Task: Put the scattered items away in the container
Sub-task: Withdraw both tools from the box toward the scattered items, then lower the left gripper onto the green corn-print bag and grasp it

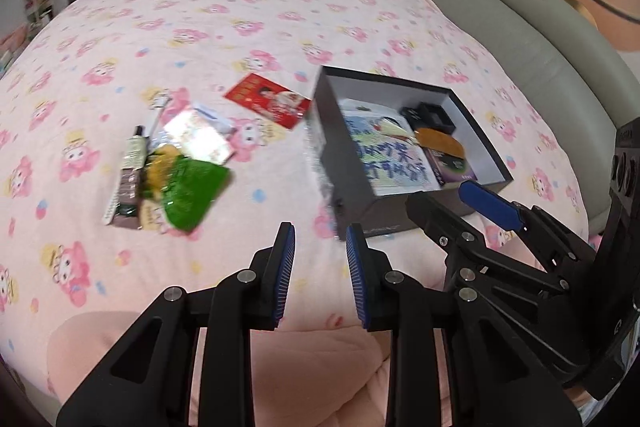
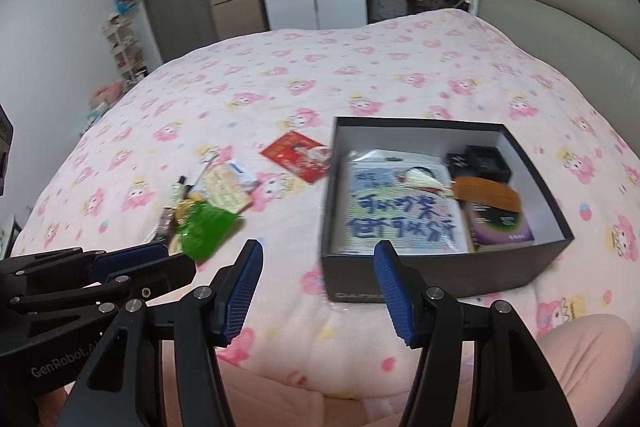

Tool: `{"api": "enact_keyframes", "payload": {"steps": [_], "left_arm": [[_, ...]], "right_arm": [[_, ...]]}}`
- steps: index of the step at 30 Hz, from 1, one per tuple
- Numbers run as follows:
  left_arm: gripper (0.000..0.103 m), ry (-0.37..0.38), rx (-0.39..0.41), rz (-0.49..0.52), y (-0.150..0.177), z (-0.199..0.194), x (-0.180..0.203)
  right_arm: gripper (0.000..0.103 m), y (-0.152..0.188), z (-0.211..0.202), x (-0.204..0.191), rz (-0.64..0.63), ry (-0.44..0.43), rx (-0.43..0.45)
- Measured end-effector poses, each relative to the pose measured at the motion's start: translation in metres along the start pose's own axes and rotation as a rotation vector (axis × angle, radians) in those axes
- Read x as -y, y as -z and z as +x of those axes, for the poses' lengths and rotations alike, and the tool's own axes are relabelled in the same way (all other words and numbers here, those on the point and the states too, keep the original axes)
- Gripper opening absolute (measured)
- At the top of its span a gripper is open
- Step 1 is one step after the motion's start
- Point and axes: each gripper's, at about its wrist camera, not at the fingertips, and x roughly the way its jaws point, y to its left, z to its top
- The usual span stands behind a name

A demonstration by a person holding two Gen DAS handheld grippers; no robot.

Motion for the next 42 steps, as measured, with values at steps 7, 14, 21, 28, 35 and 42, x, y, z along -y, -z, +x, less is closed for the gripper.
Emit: {"api": "enact_keyframes", "payload": {"steps": [7,14,21,28,35,42], "left_arm": [[0.026,-0.026,0.020,-0.088,0.016,-0.011,-0.048],[0.026,-0.035,0.033,-0.207,0.022,-0.008,-0.096],[0.026,-0.010,0.044,-0.271,0.015,0.001,-0.125],[0.026,0.001,0.037,-0.316,0.004,0.019,-0.149],[0.026,0.018,0.039,-0.415,-0.015,0.045,-0.179],[0.028,-0.005,0.015,-0.535,-0.045,0.073,-0.223]], "right_arm": [[0.055,0.003,0.019,-0.042,-0.044,-0.064,-0.047],[0.055,0.000,0.047,-0.078,-0.085,-0.098,-0.084],[0.055,-0.014,0.065,-0.102,-0.137,-0.072,-0.084],[0.055,-0.026,0.091,-0.114,-0.150,-0.054,-0.105],[0.055,-0.043,0.128,-0.122,-0.126,-0.048,-0.135],[0.055,-0.068,0.166,-0.134,-0.116,-0.102,-0.170]]}}
